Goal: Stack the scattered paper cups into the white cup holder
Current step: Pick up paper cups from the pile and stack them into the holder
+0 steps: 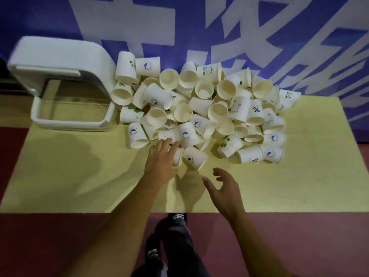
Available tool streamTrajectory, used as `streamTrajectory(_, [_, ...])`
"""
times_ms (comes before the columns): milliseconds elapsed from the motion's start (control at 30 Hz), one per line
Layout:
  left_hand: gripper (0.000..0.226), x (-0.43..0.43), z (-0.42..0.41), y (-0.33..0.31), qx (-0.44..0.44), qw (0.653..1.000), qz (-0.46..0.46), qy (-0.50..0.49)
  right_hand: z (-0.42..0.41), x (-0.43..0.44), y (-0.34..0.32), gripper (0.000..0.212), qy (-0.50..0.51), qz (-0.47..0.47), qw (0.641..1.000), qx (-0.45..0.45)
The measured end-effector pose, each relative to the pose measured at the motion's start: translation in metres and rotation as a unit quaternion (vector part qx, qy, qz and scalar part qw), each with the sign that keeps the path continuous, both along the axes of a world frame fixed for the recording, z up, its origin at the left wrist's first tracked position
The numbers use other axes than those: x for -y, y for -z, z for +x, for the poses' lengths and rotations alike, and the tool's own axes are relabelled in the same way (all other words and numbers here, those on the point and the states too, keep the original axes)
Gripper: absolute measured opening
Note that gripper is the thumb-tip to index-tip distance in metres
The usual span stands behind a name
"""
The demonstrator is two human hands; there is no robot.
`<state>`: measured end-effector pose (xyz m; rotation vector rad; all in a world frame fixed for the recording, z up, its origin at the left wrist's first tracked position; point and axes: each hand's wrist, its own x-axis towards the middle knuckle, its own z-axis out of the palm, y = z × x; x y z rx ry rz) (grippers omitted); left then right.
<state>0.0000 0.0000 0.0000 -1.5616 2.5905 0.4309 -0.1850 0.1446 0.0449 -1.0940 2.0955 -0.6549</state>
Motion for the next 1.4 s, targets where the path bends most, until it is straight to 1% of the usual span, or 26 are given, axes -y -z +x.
streamTrajectory(67, [0.095, 0.005, -0.008, 0.008, 0.029, 0.999, 0.006, 0.014, -0.01, 0.009, 0.012, 0.061, 0.019, 0.014, 1.0, 0.004])
streamTrajectory(133, [0.086, 0.002, -0.009, 0.02, 0.045, 0.999, -0.001, 0.019, -0.016, 0.013, 0.022, 0.064, 0.018, 0.022, 1.0, 0.003])
streamTrajectory(233, [0.072, 0.004, -0.006, 0.028, 0.017, 1.0, -0.016, 0.009, -0.021, 0.024, 0.035, 0.07, 0.029, 0.036, 0.999, 0.002])
streamTrajectory(267, [0.072, 0.003, -0.003, 0.029, -0.002, 1.0, -0.029, 0.011, -0.021, 0.028, 0.038, 0.073, 0.027, 0.042, 0.999, 0.002])
streamTrajectory(333, [0.076, -0.002, 0.005, 0.029, -0.03, 0.999, -0.009, 0.003, -0.018, 0.036, 0.045, 0.084, 0.022, 0.055, 0.998, 0.012])
streamTrajectory(400, [0.078, -0.01, 0.013, 0.024, -0.078, 0.997, 0.014, -0.024, -0.013, 0.046, 0.05, 0.099, 0.024, 0.073, 0.997, 0.032])
streamTrajectory(467, [0.074, -0.019, 0.024, 0.016, -0.161, 0.982, 0.052, -0.078, -0.005, 0.054, 0.054, 0.11, 0.031, 0.091, 0.994, 0.043])
streamTrajectory(500, [0.073, -0.023, 0.029, 0.011, -0.213, 0.967, 0.082, -0.114, 0.0, 0.057, 0.056, 0.112, 0.033, 0.095, 0.994, 0.04])
streamTrajectory(567, [0.074, -0.031, 0.037, 0.0, -0.296, 0.928, 0.137, -0.182, 0.01, 0.061, 0.059, 0.111, 0.036, 0.095, 0.995, 0.009])
streamTrajectory(600, [0.076, -0.034, 0.04, -0.004, -0.318, 0.912, 0.155, -0.208, 0.013, 0.061, 0.062, 0.106, 0.036, 0.095, 0.995, -0.007])
streamTrajectory(667, [0.076, -0.038, 0.046, -0.01, -0.345, 0.892, 0.175, -0.233, 0.017, 0.058, 0.067, 0.091, 0.043, 0.084, 0.995, -0.022])
streamTrajectory(733, [0.077, -0.04, 0.053, -0.013, -0.351, 0.886, 0.185, -0.239, 0.018, 0.051, 0.07, 0.079, 0.066, 0.075, 0.995, -0.003])
streamTrajectory(867, [0.078, -0.043, 0.066, -0.011, -0.357, 0.877, 0.199, -0.252, 0.019, 0.036, 0.062, 0.069, 0.111, 0.051, 0.99, 0.065])
streamTrajectory(933, [0.079, -0.043, 0.072, -0.013, -0.366, 0.87, 0.206, -0.259, 0.02, 0.03, 0.053, 0.069, 0.125, 0.039, 0.988, 0.081])
streamTrajectory(1033, [0.076, -0.041, 0.08, -0.02, -0.387, 0.854, 0.215, -0.272, 0.022, 0.027, 0.034, 0.073, 0.134, 0.016, 0.988, 0.08])
streamTrajectory(1133, [0.069, -0.04, 0.091, -0.037, -0.426, 0.833, 0.199, -0.291, 0.026, 0.033, 0.012, 0.071, 0.126, -0.02, 0.989, 0.072])
streamTrajectory(1233, [0.06, -0.033, 0.11, -0.055, -0.457, 0.817, 0.152, -0.318, 0.037, 0.053, -0.013, 0.072, 0.09, -0.06, 0.992, 0.072])
streamTrajectory(1267, [0.06, -0.028, 0.119, -0.061, -0.464, 0.81, 0.133, -0.332, 0.042, 0.062, -0.02, 0.071, 0.07, -0.071, 0.992, 0.074])
streamTrajectory(1400, [0.069, -0.002, 0.175, -0.084, -0.483, 0.789, 0.058, -0.376, 0.083, 0.103, -0.045, 0.083, -0.022, -0.11, 0.991, 0.069])
